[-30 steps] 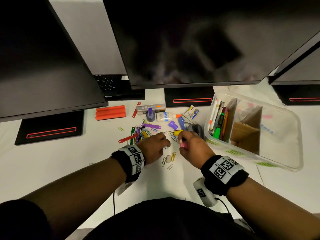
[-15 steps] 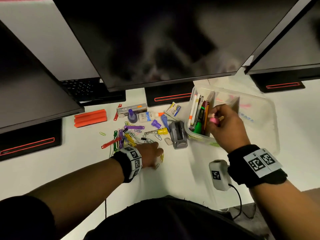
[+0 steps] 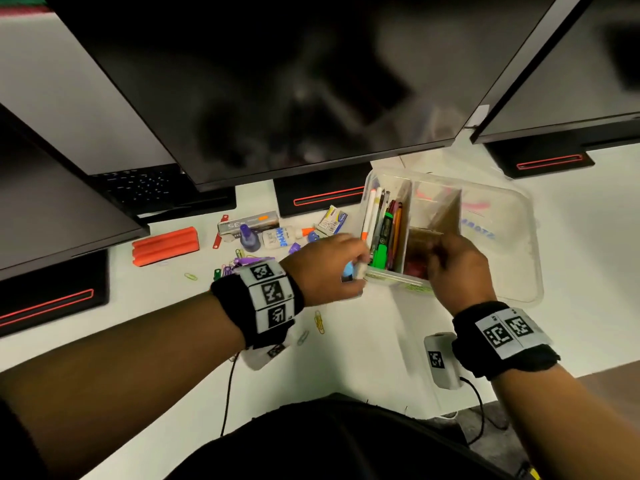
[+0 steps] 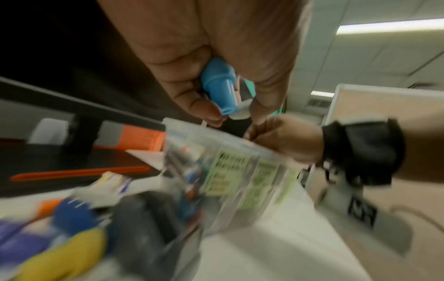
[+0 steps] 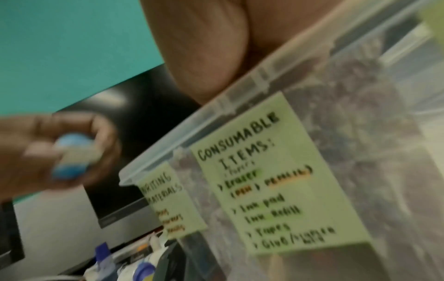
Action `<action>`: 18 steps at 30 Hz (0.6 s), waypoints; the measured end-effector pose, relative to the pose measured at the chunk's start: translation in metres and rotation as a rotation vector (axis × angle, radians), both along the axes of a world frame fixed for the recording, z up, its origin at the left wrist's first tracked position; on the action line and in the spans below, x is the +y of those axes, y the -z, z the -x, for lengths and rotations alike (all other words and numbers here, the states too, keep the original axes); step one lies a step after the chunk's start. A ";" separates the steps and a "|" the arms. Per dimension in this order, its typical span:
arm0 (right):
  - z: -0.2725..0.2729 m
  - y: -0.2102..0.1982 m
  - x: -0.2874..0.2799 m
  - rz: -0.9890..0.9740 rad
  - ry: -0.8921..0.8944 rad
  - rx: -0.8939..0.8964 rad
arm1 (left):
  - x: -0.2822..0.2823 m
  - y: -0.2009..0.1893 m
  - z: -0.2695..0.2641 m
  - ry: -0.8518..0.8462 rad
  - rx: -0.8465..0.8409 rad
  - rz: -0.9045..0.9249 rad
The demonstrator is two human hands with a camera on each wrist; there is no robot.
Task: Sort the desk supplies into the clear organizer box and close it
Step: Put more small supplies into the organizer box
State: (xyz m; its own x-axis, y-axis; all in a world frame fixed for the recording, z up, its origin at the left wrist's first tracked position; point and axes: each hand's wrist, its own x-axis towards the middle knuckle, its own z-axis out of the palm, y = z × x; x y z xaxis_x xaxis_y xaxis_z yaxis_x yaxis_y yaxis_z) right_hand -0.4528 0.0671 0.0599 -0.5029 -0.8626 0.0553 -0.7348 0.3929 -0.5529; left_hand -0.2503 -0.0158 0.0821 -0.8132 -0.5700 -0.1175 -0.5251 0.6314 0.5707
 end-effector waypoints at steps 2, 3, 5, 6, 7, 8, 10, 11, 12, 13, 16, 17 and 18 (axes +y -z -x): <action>-0.001 0.005 0.002 0.062 0.019 -0.029 | 0.001 -0.011 0.027 -0.013 0.164 0.061; -0.001 0.006 0.002 0.097 0.027 -0.038 | 0.001 -0.013 0.040 -0.019 0.221 0.077; 0.003 0.007 0.003 0.132 0.026 0.018 | 0.003 -0.011 0.065 -0.019 0.265 0.076; 0.006 0.009 0.005 0.114 0.025 0.070 | 0.005 -0.007 0.074 -0.014 0.254 0.069; 0.012 0.011 0.007 0.090 0.037 0.130 | 0.006 -0.003 0.083 -0.002 0.226 0.060; 0.017 0.014 0.010 0.056 0.061 0.183 | 0.008 0.003 0.089 0.017 0.181 0.054; 0.022 0.012 0.017 -0.028 0.113 0.173 | 0.008 0.013 0.095 0.066 0.078 0.069; 0.023 0.011 0.020 -0.052 0.100 0.138 | 0.008 0.016 0.096 0.087 0.045 0.079; 0.022 0.009 0.022 -0.073 0.079 0.103 | 0.007 0.018 0.096 0.098 0.033 0.079; 0.020 0.006 0.023 -0.109 0.067 0.078 | 0.005 0.019 0.094 0.101 0.036 0.075; 0.014 0.002 0.021 -0.179 0.049 0.044 | 0.000 0.020 0.089 0.088 0.042 0.053; 0.011 0.002 0.021 -0.186 0.046 0.039 | -0.002 0.019 0.086 0.088 0.045 0.045; 0.009 0.003 0.020 -0.188 0.046 0.034 | -0.004 0.019 0.082 0.091 0.047 0.037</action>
State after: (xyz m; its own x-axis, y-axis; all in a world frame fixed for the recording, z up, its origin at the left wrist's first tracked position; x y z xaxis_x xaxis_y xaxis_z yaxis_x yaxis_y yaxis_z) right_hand -0.4614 0.0871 0.0566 -0.5423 -0.8357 -0.0867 -0.7311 0.5202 -0.4415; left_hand -0.3319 -0.0200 0.0628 -0.8660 -0.4966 -0.0587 -0.4378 0.6962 0.5689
